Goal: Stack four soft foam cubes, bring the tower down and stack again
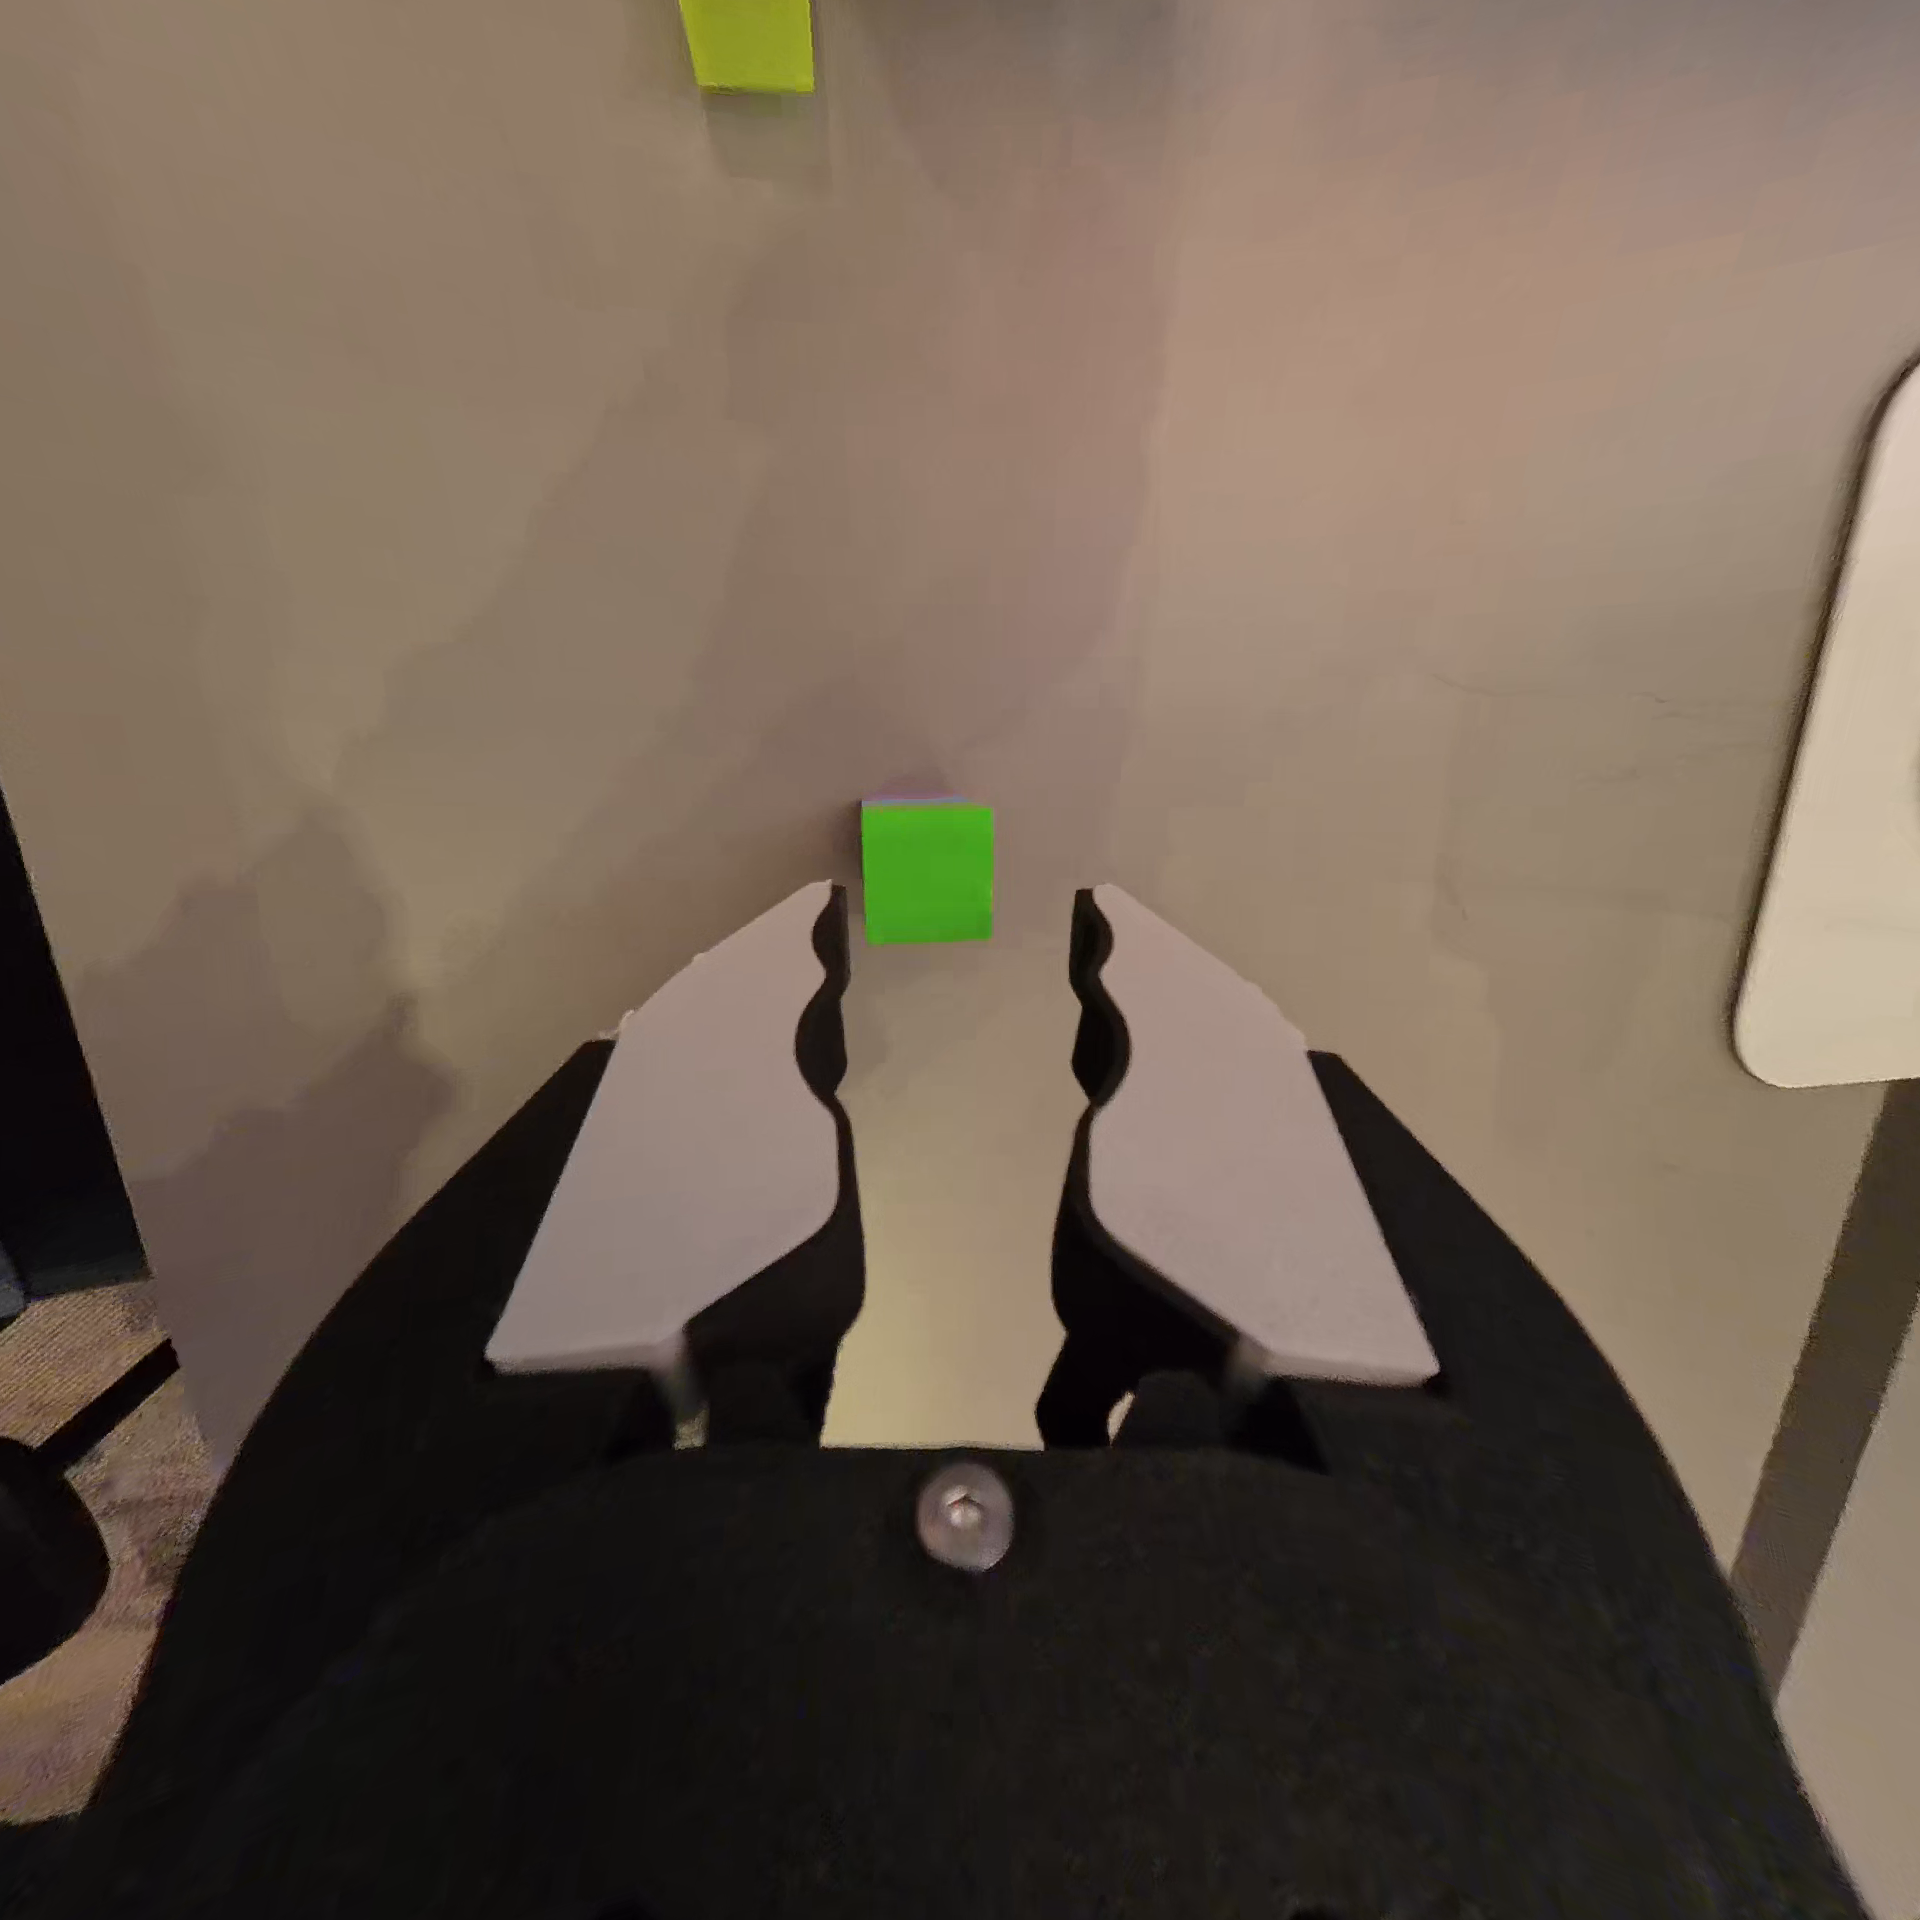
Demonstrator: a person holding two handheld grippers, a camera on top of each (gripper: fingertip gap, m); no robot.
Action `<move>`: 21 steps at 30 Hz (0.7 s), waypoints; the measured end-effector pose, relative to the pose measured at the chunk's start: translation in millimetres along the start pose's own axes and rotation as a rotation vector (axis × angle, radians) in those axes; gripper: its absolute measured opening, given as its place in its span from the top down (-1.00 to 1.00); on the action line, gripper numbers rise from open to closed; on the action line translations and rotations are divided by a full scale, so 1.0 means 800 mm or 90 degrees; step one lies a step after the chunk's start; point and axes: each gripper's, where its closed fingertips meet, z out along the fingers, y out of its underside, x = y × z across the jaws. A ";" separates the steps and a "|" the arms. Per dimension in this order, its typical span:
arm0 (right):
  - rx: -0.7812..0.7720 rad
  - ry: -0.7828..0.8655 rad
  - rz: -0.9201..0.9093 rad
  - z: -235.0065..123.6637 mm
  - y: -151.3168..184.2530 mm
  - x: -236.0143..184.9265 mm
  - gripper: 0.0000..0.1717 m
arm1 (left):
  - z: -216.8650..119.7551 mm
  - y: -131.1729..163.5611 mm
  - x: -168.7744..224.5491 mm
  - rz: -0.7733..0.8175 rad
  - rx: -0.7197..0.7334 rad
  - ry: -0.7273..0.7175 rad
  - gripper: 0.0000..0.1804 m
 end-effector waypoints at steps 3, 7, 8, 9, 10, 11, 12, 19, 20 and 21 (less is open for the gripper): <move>0.045 0.011 -0.002 -0.020 -0.033 -0.009 0.53 | -0.001 -0.001 -0.002 -0.001 0.003 -0.004 1.00; 0.091 0.003 -0.009 -0.008 -0.098 -0.038 0.52 | -0.005 -0.001 -0.007 -0.007 0.008 -0.012 1.00; 0.101 0.000 -0.017 0.002 -0.114 -0.045 0.52 | -0.007 -0.002 -0.009 -0.009 0.012 -0.015 1.00; 0.107 -0.001 -0.021 0.013 -0.129 -0.051 0.52 | -0.009 -0.003 -0.011 -0.013 0.018 -0.017 1.00; 0.110 -0.009 -0.021 0.026 -0.143 -0.058 0.51 | -0.011 -0.004 -0.012 -0.017 0.023 -0.019 1.00; 0.113 -0.011 -0.026 0.039 -0.156 -0.062 0.51 | -0.012 -0.004 -0.014 -0.019 0.026 -0.021 1.00; 0.117 -0.005 -0.030 0.052 -0.167 -0.063 0.51 | -0.012 -0.005 -0.015 -0.023 0.030 -0.022 1.00; 0.098 -0.015 -0.038 0.115 -0.197 -0.060 0.51 | -0.004 0.002 -0.016 -0.032 0.021 -0.015 1.00; 0.094 -0.021 -0.035 0.120 -0.196 -0.059 0.52 | -0.004 0.001 -0.017 -0.033 0.022 -0.014 1.00; 0.088 -0.028 -0.030 0.125 -0.196 -0.059 0.52 | -0.004 0.001 -0.017 -0.035 0.024 -0.014 1.00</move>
